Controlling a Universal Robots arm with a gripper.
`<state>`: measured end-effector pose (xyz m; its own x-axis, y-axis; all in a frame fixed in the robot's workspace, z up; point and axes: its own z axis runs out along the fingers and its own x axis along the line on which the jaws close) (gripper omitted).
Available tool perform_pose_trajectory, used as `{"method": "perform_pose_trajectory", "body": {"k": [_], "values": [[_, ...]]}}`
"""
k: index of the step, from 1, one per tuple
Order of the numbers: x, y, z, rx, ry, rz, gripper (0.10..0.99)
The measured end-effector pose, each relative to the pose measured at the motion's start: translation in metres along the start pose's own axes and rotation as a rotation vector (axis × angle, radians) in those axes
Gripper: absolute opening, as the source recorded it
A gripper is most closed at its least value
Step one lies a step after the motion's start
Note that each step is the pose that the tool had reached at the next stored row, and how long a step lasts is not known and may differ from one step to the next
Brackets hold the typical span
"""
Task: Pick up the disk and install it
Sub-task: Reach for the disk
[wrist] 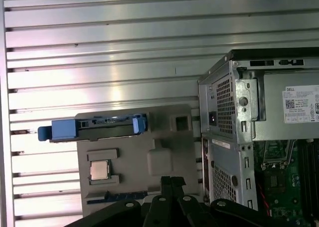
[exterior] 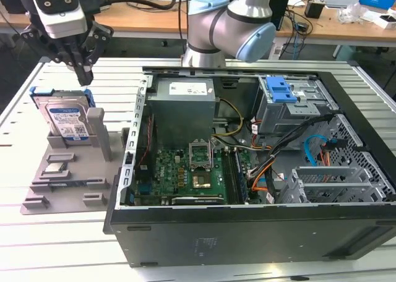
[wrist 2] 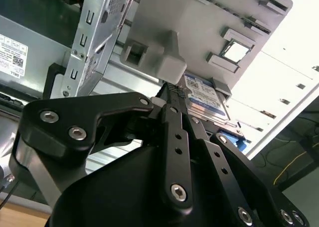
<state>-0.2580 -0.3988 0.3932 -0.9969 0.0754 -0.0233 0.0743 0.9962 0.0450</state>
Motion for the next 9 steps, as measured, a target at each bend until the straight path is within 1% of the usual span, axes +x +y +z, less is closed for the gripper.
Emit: {"method": "perform_pose_trajectory", "body": {"k": [5,9], "values": [[0.0105,-0.0008,-0.0003,0.000,0.0000,0.000,0.102],[0.0168,-0.0012,-0.0005,0.000,0.0000,0.000,0.102]]}}
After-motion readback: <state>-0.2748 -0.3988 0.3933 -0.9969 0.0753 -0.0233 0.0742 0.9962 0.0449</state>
